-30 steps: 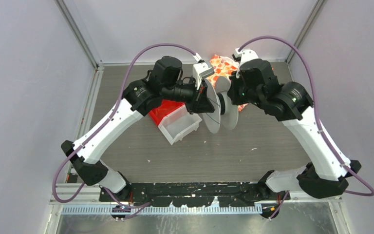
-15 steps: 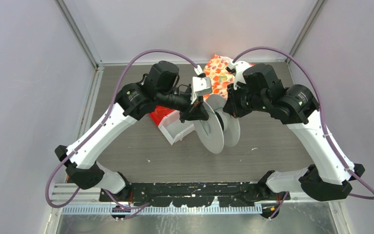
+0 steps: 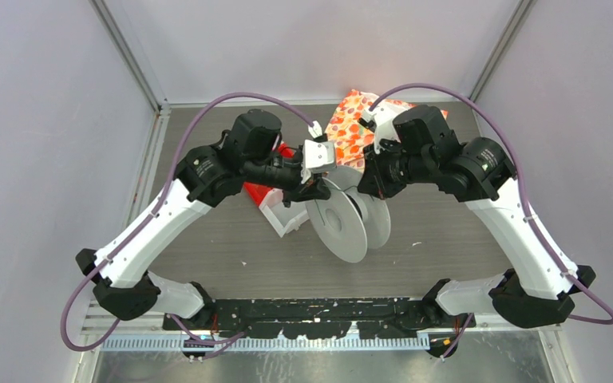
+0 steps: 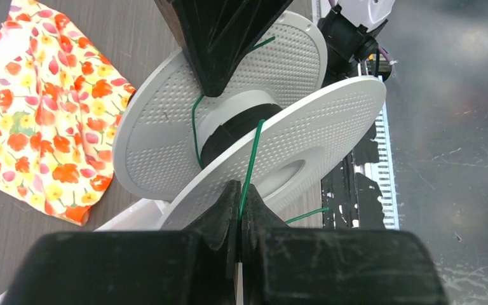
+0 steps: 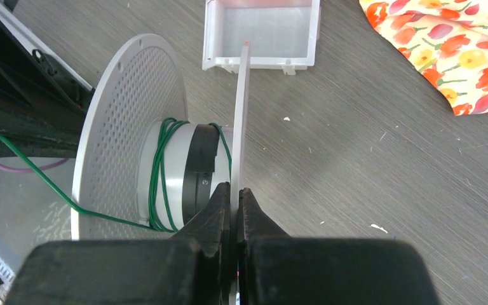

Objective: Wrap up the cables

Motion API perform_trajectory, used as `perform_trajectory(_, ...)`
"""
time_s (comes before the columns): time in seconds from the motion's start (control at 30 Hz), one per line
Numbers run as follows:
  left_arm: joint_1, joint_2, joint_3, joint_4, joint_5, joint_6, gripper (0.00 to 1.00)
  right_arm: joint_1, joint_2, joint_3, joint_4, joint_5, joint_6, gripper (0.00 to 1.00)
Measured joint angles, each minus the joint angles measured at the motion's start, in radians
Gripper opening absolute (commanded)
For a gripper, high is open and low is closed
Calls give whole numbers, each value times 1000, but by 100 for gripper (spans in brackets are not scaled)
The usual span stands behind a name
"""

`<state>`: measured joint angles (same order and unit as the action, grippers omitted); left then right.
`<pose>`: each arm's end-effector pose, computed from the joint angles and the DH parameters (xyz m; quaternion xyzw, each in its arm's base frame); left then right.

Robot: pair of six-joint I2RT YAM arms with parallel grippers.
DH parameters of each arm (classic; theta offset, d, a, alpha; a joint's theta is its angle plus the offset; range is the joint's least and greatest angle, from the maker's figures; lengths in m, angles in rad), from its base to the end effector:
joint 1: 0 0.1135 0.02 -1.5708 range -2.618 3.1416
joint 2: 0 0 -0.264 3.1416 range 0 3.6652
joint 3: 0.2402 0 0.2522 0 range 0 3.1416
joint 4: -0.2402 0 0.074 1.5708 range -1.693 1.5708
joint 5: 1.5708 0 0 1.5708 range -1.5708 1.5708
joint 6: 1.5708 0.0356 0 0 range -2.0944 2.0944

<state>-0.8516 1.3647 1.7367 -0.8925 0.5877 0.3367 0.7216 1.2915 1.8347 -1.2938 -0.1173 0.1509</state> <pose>0.1579 -0.2103 0.4653 0.5839 0.6049 -0.3645 0.4002 0.1518 0.1391 0.4707 -0.2801 0.8719 0.2169 0.3380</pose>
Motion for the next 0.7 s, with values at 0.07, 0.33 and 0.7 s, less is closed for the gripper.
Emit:
perform_trajectory(0.07, 0, -3, -1, -6, -7, 13, 1, 0, 0, -2, -2, -11, -9, 0)
perform_trajectory(0.33, 1, -4, 16, -51, -24, 43, 19, -5, -2, -3, -23, -68, -45, 1)
perform_trajectory(0.7, 74, -4, 82, -71, -135, 68, 1, -5, -124, 11, -221, -185, -111, 0)
